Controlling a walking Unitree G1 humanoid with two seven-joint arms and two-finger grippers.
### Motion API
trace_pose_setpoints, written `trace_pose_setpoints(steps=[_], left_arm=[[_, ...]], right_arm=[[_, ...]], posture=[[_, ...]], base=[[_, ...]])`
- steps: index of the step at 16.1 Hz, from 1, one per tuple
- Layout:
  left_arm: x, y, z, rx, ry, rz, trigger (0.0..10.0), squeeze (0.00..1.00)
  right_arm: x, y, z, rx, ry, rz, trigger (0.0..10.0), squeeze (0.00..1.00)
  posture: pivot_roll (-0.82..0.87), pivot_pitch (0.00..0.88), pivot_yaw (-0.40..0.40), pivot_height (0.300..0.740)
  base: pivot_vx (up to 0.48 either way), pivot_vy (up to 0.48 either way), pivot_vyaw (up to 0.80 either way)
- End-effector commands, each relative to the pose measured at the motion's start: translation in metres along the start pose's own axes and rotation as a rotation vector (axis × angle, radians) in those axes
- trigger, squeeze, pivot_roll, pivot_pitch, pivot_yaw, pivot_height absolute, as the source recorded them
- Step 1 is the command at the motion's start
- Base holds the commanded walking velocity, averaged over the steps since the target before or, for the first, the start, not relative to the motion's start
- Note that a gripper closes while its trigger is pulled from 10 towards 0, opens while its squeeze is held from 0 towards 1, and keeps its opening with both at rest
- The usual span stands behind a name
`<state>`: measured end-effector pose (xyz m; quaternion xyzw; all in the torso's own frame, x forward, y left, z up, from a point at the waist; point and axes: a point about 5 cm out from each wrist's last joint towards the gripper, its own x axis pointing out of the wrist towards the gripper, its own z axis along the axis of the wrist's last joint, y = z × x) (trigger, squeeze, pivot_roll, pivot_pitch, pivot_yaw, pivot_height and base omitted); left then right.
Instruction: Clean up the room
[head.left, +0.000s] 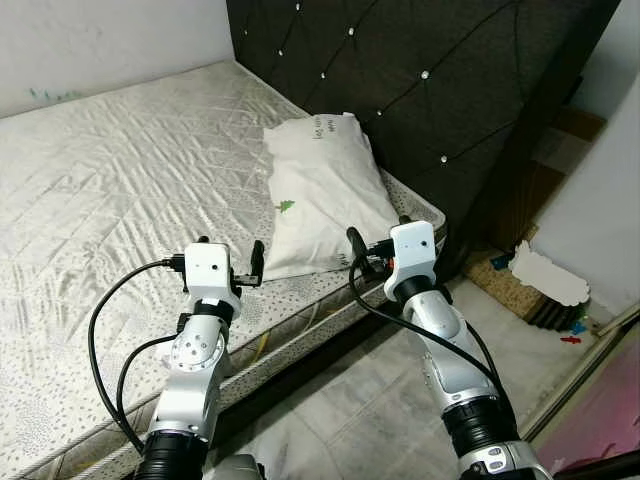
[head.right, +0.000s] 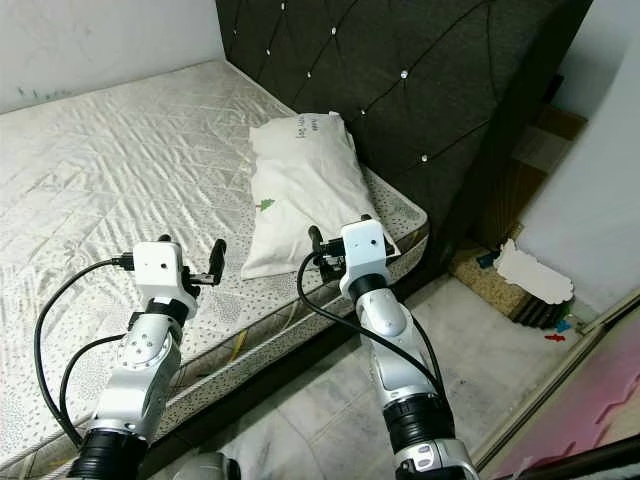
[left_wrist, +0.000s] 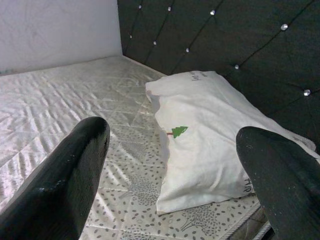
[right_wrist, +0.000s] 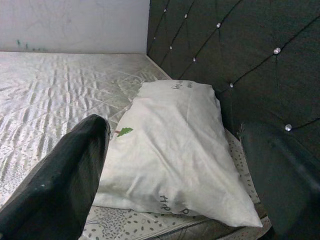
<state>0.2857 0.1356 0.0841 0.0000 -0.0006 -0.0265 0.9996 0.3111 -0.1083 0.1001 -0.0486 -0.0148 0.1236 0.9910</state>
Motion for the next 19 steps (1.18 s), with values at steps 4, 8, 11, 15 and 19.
trace_pose_setpoints(steps=[4,8,11,15,19], left_arm=[[0.0004,-0.0010,0.0035,-0.007,-0.008,-0.016,10.0,0.00],[0.0003,-0.0021,0.0032,-0.011,-0.007,-0.023,10.0,0.00],[0.0003,-0.0025,0.0031,-0.012,-0.009,-0.028,10.0,0.00],[0.0002,-0.0030,0.0033,-0.011,-0.009,-0.032,10.0,0.00],[0.0006,-0.0036,0.0027,-0.010,-0.007,-0.033,10.0,0.00]], right_arm=[[0.0003,0.0016,0.0009,-0.004,0.003,0.012,10.0,0.00],[-0.0002,0.0014,0.0004,-0.007,0.004,0.014,10.0,0.00],[0.0001,0.0012,0.0006,-0.003,0.003,0.015,10.0,0.00],[0.0002,0.0009,0.0004,-0.005,0.005,0.016,10.0,0.00],[0.0004,0.0011,-0.0005,0.014,0.007,0.015,10.0,0.00]], posture=[[0.10,0.000,-0.041,0.740],[0.10,0.000,-0.042,0.740],[0.10,0.000,-0.044,0.740],[0.10,0.000,-0.044,0.740],[0.10,0.000,-0.044,0.740]], base=[[0.000,0.000,0.00],[0.131,0.000,0.23],[0.295,0.000,0.14],[0.311,0.000,0.00],[0.305,0.000,0.00]])
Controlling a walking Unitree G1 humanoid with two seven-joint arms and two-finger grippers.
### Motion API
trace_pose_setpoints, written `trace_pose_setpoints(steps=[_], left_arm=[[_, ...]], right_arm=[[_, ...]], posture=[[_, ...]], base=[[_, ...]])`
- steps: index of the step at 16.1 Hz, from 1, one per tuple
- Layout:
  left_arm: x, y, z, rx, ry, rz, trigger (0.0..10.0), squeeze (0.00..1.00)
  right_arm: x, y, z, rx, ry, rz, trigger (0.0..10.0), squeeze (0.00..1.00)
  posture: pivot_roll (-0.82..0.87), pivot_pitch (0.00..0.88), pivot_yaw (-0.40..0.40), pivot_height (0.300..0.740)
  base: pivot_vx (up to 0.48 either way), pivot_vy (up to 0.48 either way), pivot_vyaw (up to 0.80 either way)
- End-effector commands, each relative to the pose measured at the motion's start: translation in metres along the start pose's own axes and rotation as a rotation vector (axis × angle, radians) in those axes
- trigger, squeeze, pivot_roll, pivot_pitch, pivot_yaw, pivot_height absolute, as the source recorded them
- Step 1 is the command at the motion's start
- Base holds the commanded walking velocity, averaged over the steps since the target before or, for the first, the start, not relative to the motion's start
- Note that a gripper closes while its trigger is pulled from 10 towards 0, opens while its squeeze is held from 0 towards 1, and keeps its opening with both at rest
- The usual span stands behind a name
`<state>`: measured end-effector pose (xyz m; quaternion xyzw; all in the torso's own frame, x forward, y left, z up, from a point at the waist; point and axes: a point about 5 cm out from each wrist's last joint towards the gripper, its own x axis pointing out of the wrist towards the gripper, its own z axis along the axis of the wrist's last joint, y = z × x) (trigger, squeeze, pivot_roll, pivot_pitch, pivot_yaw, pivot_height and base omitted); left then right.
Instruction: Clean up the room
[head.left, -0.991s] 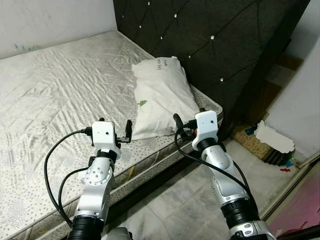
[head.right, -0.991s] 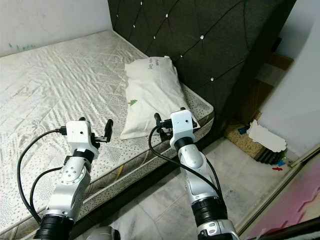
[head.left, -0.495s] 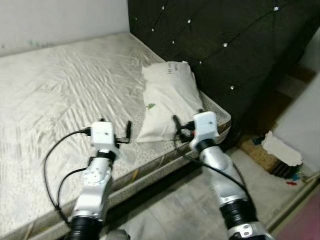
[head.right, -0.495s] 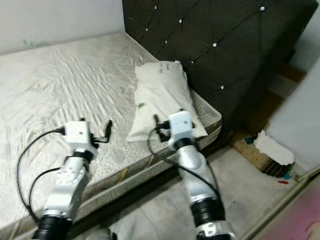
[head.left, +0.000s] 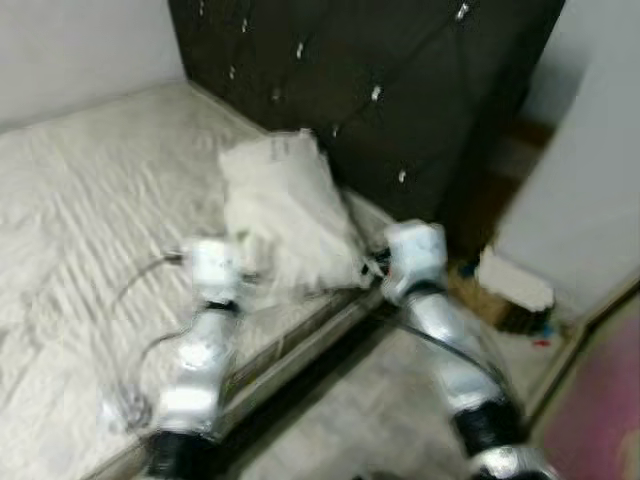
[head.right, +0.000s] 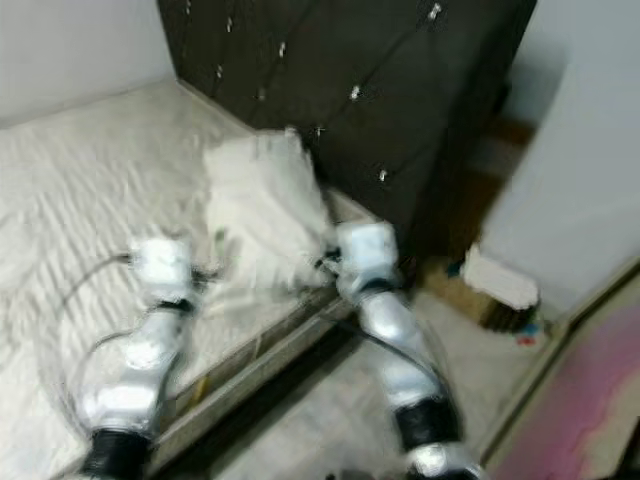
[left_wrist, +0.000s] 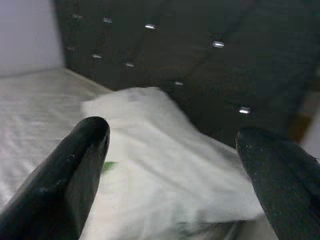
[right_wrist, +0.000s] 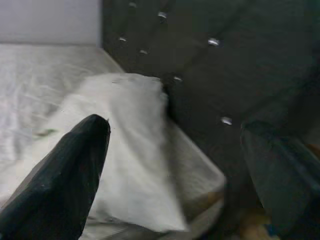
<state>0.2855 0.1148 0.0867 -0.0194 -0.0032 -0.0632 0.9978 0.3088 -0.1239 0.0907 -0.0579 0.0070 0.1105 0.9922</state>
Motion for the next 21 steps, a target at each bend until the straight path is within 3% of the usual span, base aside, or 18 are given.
trace_pose_setpoints(steps=[1,4,16,18,20,21], left_arm=[[-0.0014,0.0165,0.0006,0.029,0.000,0.042,10.0,0.00],[-0.0012,0.0161,-0.0003,0.021,-0.001,0.054,10.0,0.00],[0.0020,0.0105,0.0036,0.054,-0.022,0.018,10.0,0.00],[0.0023,0.0119,0.0030,0.035,-0.018,0.030,10.0,0.00],[0.0017,0.0148,0.0026,-0.051,-0.028,0.020,10.0,0.00],[0.0014,0.0169,0.0036,-0.032,-0.033,0.041,10.0,0.00]], right_arm=[[0.0058,0.0147,0.0107,0.036,-0.041,0.040,10.0,0.00],[0.0058,0.0150,0.0107,0.003,-0.038,0.041,10.0,0.00],[0.0070,0.0139,0.0107,0.010,-0.034,0.032,10.0,0.00],[0.0073,0.0140,0.0105,0.011,-0.034,0.031,10.0,0.00],[0.0077,0.0134,0.0108,0.014,-0.035,0.026,10.0,0.00],[0.0080,0.0130,0.0109,0.016,-0.034,0.023,10.0,0.00]], posture=[[0.10,0.000,-0.044,0.740],[0.09,0.000,-0.042,0.740],[0.09,0.000,-0.039,0.740],[0.09,0.000,-0.039,0.740],[0.09,0.000,-0.039,0.740],[0.09,0.000,-0.039,0.740]], base=[[0.000,0.000,0.00],[0.000,0.000,0.18],[0.000,0.000,0.79],[0.000,0.000,0.79],[0.000,0.000,0.69],[0.000,0.000,0.51]])
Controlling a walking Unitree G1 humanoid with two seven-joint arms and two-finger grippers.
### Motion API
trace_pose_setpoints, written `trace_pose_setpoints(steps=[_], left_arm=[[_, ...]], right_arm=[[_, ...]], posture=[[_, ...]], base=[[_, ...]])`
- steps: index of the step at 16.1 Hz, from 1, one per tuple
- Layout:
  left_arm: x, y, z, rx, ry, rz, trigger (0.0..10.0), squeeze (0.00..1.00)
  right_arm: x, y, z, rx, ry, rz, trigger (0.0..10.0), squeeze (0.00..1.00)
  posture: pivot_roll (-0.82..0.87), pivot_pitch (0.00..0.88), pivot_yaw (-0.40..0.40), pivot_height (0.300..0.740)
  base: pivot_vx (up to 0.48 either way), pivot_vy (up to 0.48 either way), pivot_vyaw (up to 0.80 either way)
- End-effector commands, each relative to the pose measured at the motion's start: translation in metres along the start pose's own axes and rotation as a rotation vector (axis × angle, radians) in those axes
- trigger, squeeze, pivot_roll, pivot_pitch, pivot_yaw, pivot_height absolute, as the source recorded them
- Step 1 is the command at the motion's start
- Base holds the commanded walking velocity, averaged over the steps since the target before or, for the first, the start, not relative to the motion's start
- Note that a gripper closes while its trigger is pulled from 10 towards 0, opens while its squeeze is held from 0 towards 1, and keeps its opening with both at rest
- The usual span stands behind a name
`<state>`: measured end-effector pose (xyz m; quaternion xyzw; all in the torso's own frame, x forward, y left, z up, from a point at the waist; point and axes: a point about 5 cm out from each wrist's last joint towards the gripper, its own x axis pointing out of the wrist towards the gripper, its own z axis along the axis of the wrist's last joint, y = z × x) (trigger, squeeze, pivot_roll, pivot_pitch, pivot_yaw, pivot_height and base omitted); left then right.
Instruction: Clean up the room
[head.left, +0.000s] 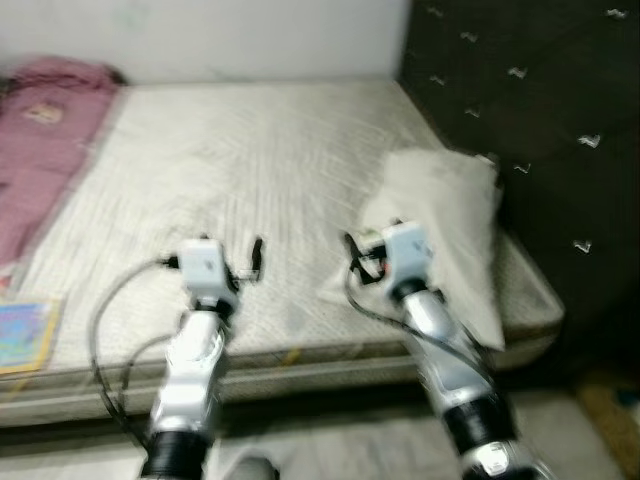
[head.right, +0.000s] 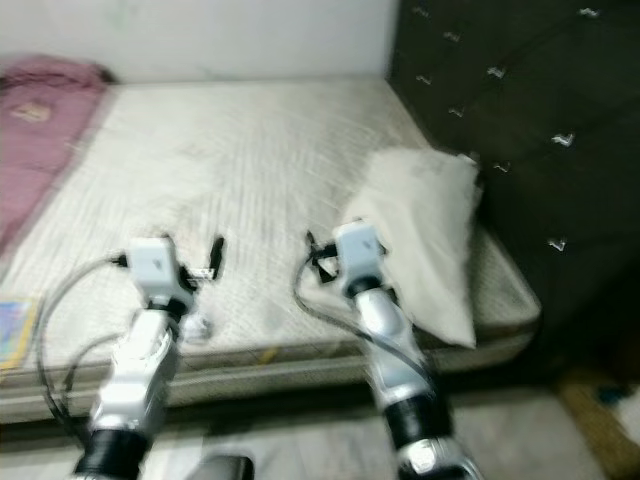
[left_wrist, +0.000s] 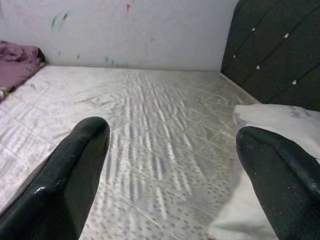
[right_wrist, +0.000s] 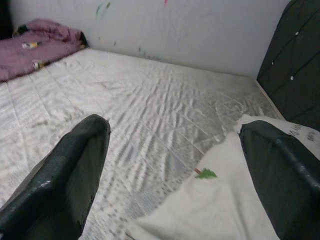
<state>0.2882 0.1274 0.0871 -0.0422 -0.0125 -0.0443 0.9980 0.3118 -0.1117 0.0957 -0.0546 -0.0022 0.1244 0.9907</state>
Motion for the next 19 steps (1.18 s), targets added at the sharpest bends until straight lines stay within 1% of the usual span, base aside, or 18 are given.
trace_pose_setpoints(steps=[1,3,6,8,9,12,19], left_arm=[[0.0007,0.0038,0.0036,0.020,-0.018,0.001,10.0,0.00],[0.0008,0.0013,0.0020,0.086,-0.001,0.004,10.0,0.00],[0.0013,0.0017,0.0006,0.047,0.007,-0.007,10.0,0.00],[0.0009,0.0033,-0.0006,0.042,0.019,0.007,10.0,0.00],[0.0010,0.0031,-0.0007,0.042,0.020,0.005,10.0,0.00],[0.0006,0.0025,-0.0013,0.041,0.023,0.000,10.0,0.00],[-0.0004,0.0024,-0.0030,0.031,0.031,0.010,10.0,0.00]], right_arm=[[0.0027,0.0022,0.0043,0.013,-0.014,-0.006,10.0,0.00],[0.0024,0.0017,0.0036,0.039,-0.013,-0.013,10.0,0.00],[0.0024,0.0018,0.0029,0.052,-0.005,-0.013,10.0,0.00],[0.0023,0.0007,0.0013,0.067,0.008,-0.025,10.0,0.00],[0.0023,0.0006,0.0012,0.067,0.009,-0.025,10.0,0.00],[0.0021,0.0000,0.0008,0.067,0.010,-0.025,10.0,0.00],[0.0009,0.0014,-0.0008,0.052,0.015,-0.016,10.0,0.00]], posture=[[0.09,0.000,-0.038,0.740],[0.09,0.000,-0.039,0.740],[0.09,0.000,-0.039,0.740],[0.09,0.000,-0.038,0.740],[0.09,0.000,-0.038,0.740],[0.09,0.000,-0.040,0.740],[0.09,0.000,-0.045,0.740]], base=[[0.000,0.000,0.43],[0.000,0.000,0.00],[0.000,0.000,0.00],[0.000,0.000,0.00],[0.000,0.322,0.00],[0.000,0.430,-0.72],[0.000,0.480,0.00]])
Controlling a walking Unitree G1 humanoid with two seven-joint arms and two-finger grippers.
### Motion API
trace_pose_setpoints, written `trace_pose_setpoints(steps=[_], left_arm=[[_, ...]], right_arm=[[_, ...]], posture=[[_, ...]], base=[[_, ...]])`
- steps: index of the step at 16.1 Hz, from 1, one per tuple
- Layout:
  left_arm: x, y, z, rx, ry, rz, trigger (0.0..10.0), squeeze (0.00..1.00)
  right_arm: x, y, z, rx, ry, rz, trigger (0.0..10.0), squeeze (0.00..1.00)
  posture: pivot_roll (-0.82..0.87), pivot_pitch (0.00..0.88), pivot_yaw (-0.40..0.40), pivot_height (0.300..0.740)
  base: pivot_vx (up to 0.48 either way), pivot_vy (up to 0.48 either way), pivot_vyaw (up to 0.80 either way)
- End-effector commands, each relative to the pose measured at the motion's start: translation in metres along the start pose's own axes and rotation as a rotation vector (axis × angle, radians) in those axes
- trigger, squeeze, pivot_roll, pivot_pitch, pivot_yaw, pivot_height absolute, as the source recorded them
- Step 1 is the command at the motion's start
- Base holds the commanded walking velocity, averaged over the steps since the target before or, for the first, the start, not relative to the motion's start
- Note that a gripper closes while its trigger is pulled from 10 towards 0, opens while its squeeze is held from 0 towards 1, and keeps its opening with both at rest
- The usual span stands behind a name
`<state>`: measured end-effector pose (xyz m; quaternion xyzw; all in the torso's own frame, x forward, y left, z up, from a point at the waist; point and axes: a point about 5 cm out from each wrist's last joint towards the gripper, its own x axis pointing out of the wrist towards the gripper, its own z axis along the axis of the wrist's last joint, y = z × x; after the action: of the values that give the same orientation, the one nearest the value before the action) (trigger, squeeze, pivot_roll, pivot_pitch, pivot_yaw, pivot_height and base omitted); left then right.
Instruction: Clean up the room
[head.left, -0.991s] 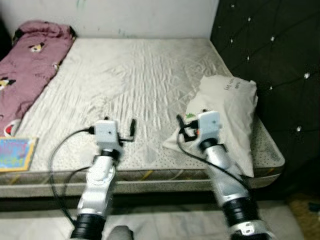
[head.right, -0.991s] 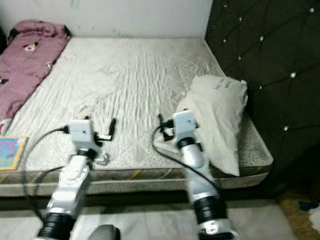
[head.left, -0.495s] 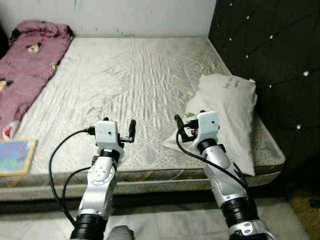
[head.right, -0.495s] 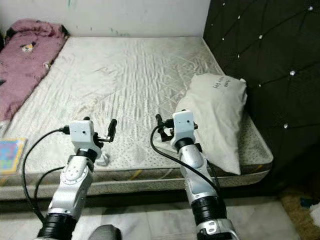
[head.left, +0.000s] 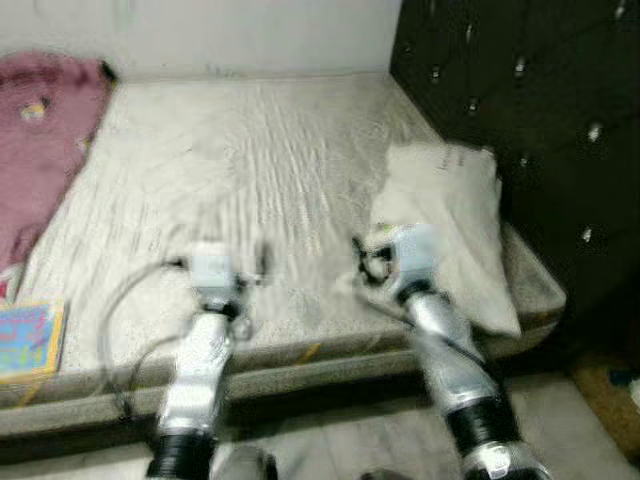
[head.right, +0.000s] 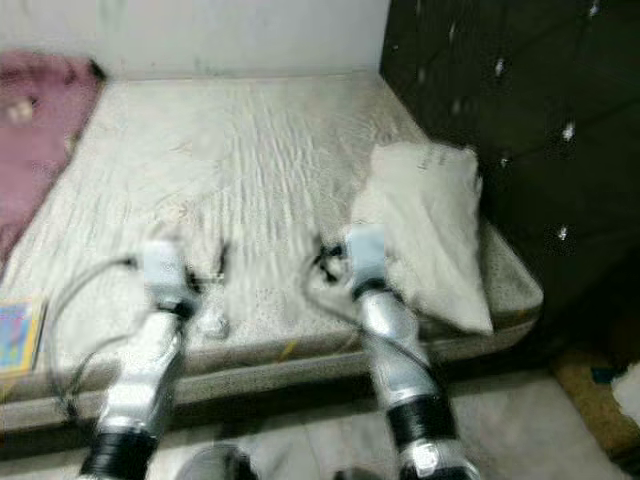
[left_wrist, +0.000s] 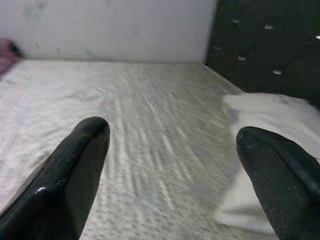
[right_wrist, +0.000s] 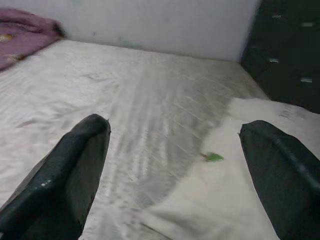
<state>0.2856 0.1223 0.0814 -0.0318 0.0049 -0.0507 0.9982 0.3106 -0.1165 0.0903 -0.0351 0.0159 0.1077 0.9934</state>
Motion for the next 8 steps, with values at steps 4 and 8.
trace_pose_setpoints(steps=[4,8], left_arm=[[0.0022,0.0075,0.0022,0.010,0.003,0.023,10.0,0.00],[0.0019,0.0078,0.0043,0.005,-0.017,0.032,10.0,0.00]], right_arm=[[0.0033,0.0058,0.0050,0.005,-0.017,0.017,10.0,0.00],[0.0033,0.0059,0.0048,0.008,-0.015,0.017,10.0,0.00]], posture=[[0.09,0.000,-0.046,0.740],[0.09,0.000,-0.047,0.740]], base=[[0.000,0.480,0.00],[0.000,0.240,0.00]])
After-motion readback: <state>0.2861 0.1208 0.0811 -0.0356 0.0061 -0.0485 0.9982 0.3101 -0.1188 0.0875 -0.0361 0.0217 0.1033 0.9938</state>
